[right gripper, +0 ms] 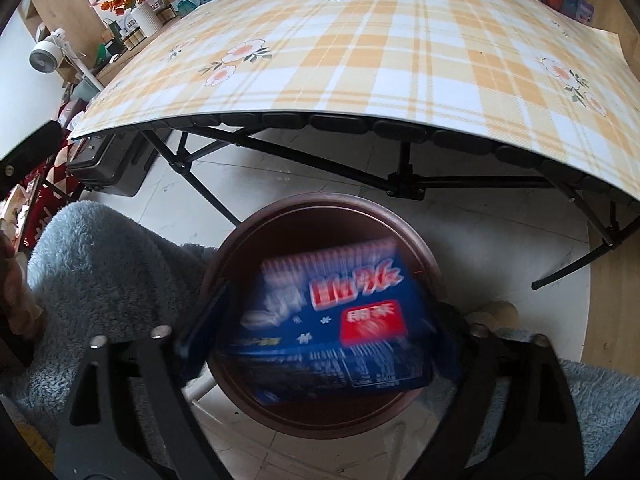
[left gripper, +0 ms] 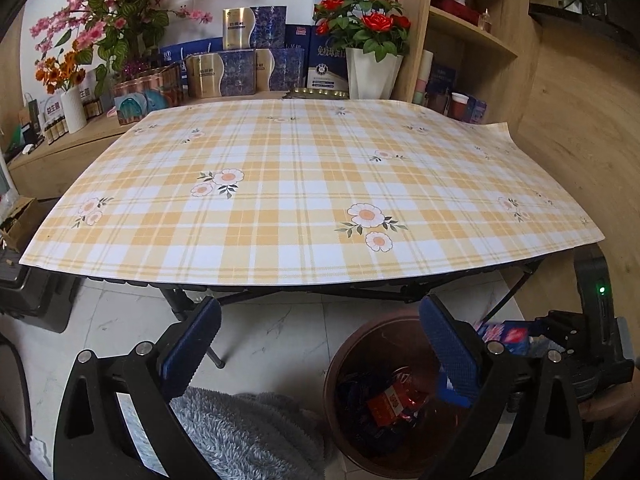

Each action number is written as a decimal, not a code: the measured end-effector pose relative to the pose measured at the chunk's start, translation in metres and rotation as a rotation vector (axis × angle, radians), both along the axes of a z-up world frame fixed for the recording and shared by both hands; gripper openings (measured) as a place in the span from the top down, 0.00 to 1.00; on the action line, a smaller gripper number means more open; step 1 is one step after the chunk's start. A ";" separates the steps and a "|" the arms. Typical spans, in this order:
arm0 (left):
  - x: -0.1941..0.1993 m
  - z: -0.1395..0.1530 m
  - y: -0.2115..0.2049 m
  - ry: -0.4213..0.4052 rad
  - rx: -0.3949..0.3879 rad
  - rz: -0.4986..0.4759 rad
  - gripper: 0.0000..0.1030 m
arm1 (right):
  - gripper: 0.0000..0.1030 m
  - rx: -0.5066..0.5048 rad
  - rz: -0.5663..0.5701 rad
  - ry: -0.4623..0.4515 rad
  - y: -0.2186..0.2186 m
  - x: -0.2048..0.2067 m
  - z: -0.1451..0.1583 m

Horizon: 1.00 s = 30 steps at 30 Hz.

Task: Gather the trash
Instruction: 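Carry the red box and blue box over the brown bin and release both, then raise both open grippers from the bin back over the table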

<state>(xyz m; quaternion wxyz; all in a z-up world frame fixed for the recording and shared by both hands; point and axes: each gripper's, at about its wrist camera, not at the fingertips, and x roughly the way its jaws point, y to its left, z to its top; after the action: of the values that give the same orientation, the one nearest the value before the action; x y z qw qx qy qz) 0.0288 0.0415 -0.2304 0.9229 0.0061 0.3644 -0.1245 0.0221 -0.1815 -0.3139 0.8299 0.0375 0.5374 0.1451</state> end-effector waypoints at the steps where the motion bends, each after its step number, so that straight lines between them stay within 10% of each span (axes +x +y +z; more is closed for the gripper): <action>1: 0.000 -0.001 -0.001 0.000 0.005 -0.001 0.06 | 0.08 0.003 -0.001 -0.007 0.000 0.001 0.002; 17: 0.002 0.000 -0.003 0.001 0.065 0.069 0.06 | 0.06 0.015 -0.094 -0.165 -0.028 0.004 0.054; 30: 0.019 0.116 -0.001 -0.198 0.029 0.152 0.06 | 0.06 -0.040 -0.137 -0.501 -0.063 0.018 0.222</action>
<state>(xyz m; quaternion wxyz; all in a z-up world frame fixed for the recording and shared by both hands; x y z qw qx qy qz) 0.0474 0.0401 -0.1146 0.9609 0.0040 0.2727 -0.0475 0.0401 -0.2450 -0.0919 0.9455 0.0202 0.3143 0.0825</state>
